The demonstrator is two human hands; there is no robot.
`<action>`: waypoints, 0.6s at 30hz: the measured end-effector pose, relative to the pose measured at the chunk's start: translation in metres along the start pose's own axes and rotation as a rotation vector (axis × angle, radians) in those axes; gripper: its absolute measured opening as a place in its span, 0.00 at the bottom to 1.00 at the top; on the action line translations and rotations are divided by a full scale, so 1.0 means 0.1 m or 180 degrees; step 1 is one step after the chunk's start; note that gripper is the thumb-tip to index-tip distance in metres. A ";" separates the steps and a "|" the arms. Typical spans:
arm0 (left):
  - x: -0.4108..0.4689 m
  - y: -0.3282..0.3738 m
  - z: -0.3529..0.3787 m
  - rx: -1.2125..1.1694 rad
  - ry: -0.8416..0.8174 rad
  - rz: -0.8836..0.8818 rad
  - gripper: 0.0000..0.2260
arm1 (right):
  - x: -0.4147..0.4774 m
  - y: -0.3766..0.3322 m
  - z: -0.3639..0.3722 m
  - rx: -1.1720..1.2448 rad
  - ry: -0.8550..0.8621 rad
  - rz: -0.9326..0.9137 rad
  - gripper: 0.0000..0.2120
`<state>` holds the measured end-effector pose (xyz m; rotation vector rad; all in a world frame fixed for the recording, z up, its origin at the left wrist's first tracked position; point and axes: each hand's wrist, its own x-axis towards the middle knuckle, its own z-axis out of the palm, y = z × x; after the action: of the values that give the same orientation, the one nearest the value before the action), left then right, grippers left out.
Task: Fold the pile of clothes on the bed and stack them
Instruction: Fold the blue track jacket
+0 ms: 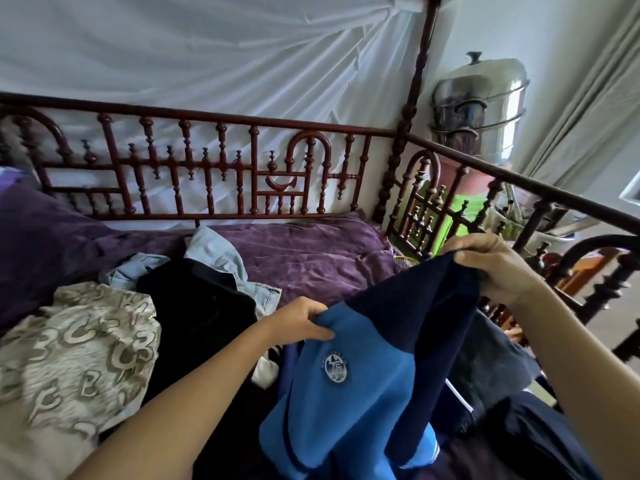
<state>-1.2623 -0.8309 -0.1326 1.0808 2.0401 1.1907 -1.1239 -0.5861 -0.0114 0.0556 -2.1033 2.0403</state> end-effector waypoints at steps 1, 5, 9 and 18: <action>-0.03 -0.08 -0.01 0.0016 0.0272 -0.0045 0.08 | -0.01 0.13 -0.07 -0.0066 0.0086 0.0149 0.21; -0.14 -0.11 -0.16 -0.0126 0.1293 0.0155 0.12 | 0.00 0.58 -0.16 -0.1494 0.0234 0.0931 0.11; -0.24 0.18 -0.30 0.0156 0.1764 0.0543 0.20 | 0.19 0.84 0.43 -0.2638 -0.0497 0.0860 0.25; -0.60 0.00 -0.30 0.0162 0.2114 0.0421 0.13 | 0.59 0.84 1.49 -0.2606 0.0016 -0.0511 0.09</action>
<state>-1.2530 -0.8951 -0.1152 0.9296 2.5199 1.7488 -1.2140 -0.7233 -0.0863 0.0839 -2.6465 0.9745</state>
